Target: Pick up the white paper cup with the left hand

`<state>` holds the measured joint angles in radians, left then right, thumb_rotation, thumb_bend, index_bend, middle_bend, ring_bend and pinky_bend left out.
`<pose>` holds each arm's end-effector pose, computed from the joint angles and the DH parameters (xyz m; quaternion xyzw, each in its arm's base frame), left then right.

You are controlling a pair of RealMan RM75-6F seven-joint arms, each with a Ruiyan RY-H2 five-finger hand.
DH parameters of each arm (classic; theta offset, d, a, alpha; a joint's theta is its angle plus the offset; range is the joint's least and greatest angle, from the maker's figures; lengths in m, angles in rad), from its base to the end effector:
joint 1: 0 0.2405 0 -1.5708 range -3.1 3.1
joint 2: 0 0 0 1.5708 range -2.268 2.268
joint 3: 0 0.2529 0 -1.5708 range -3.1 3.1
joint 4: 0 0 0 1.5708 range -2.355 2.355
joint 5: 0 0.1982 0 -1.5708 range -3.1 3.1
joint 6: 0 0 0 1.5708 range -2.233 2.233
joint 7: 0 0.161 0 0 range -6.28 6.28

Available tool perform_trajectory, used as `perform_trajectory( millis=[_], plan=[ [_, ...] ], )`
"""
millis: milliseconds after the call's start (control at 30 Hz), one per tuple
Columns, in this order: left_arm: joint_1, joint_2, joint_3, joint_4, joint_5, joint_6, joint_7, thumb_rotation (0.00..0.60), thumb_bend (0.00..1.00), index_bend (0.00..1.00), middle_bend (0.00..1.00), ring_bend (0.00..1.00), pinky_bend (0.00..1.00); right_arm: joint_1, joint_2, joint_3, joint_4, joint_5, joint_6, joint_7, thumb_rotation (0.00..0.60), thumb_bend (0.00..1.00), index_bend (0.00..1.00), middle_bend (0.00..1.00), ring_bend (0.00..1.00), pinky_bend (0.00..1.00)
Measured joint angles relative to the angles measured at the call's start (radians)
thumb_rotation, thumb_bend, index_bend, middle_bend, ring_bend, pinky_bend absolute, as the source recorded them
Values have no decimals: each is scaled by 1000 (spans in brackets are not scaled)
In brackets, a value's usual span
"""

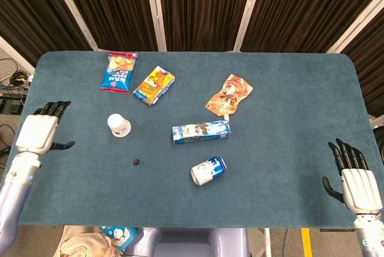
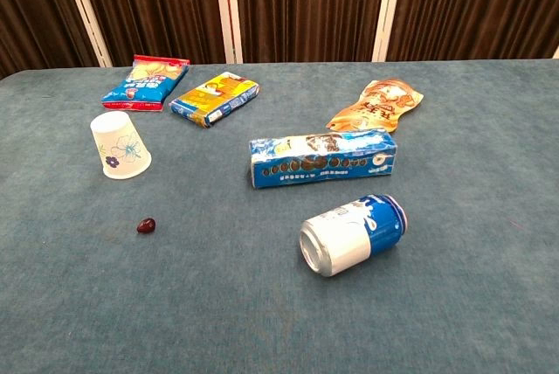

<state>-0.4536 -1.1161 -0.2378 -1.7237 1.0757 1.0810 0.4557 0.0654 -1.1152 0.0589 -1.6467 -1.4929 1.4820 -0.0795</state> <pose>-0.2384 0.3250 0.1436 -0.6698 -0.3532 -0.2916 0.5844 -0.3012 -0.1922 0.1678 0.5973 -0.3790 0.3704 0.6019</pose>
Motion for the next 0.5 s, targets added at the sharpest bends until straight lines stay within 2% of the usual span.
perform_trajectory(
  millis=[333,500],
  plan=[
    [-178,-183,-23,121,-235,-72,205,600,118,165,190,149,265,-10,13,2,-9,5,10,34,600,382,0,0,0,81],
    [-233,-262,-13,181,-293,-82,250,600,154,195,235,179,281,-15,21,2,-10,10,13,52,600,382,0,0,0,80]
  ],
)
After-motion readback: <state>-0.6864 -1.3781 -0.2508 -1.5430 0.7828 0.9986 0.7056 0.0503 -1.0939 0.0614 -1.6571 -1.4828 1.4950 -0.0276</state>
